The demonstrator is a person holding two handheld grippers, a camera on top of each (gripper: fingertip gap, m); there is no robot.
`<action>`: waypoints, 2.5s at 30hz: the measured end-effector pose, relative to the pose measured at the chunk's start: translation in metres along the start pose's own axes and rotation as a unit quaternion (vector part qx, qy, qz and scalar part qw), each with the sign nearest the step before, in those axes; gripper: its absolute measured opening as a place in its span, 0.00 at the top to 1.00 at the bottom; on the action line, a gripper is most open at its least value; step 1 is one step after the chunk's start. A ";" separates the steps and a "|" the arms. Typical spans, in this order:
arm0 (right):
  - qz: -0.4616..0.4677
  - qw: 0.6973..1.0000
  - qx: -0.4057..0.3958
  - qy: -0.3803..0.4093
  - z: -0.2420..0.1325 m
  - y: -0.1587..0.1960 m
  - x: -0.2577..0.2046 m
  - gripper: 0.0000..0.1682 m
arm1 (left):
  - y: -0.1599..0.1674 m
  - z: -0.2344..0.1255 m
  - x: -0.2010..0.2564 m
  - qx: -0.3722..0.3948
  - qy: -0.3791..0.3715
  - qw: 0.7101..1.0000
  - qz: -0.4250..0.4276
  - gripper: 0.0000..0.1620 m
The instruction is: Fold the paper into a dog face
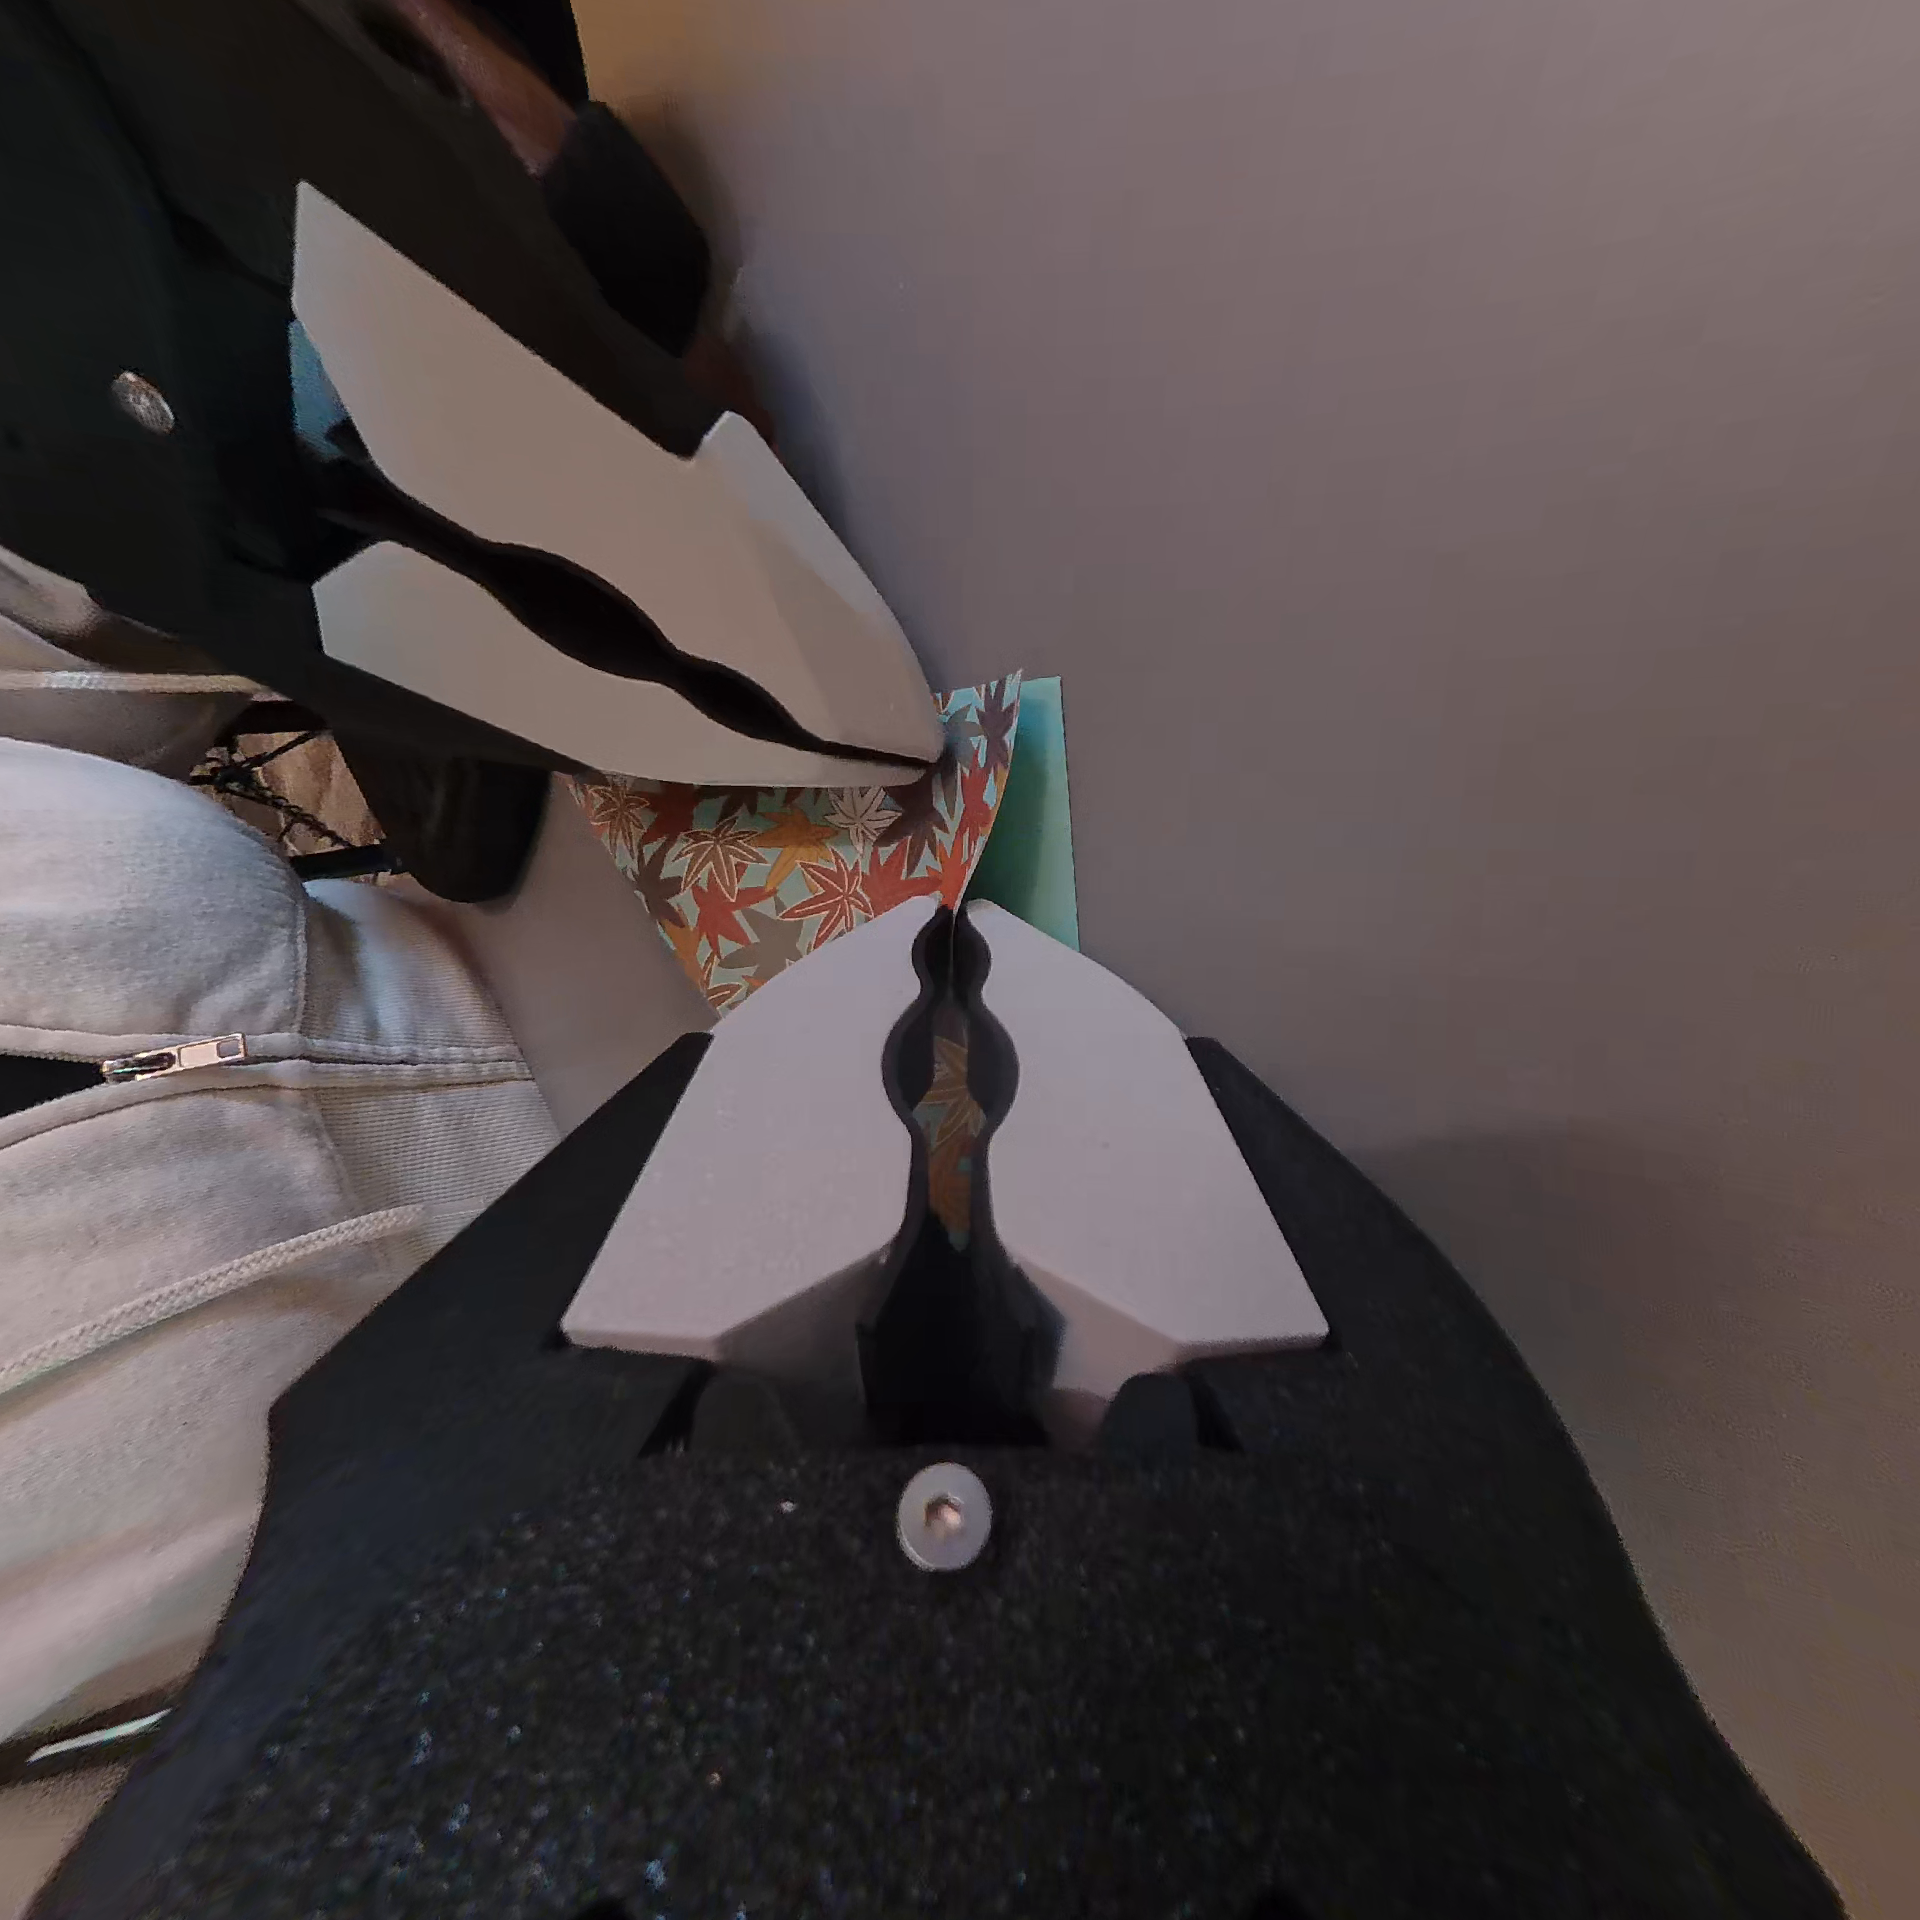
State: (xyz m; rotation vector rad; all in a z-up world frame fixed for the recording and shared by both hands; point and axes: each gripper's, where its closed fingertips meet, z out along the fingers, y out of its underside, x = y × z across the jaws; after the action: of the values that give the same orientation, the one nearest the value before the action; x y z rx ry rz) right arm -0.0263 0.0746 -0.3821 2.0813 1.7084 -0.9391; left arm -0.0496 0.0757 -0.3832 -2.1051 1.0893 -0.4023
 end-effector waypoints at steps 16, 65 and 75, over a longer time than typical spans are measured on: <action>-0.284 0.932 0.148 0.167 -0.024 -0.030 -0.014 0.99 | 0.001 0.000 0.000 0.006 0.011 1.000 -0.012 1.00; -0.580 0.674 -0.059 0.454 0.008 -0.004 -0.009 1.00 | -0.001 0.005 -0.009 -0.032 -0.033 0.999 -0.012 1.00; -0.569 0.664 -0.063 0.481 0.014 0.016 -0.022 1.00 | -0.001 0.005 -0.009 -0.030 -0.033 0.999 -0.010 0.99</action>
State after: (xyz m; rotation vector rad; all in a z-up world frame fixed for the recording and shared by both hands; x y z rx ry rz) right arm -0.0173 0.0450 -0.3814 1.1687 3.6129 0.3468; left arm -0.0515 0.0856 -0.3850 -2.1684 1.0544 -0.3110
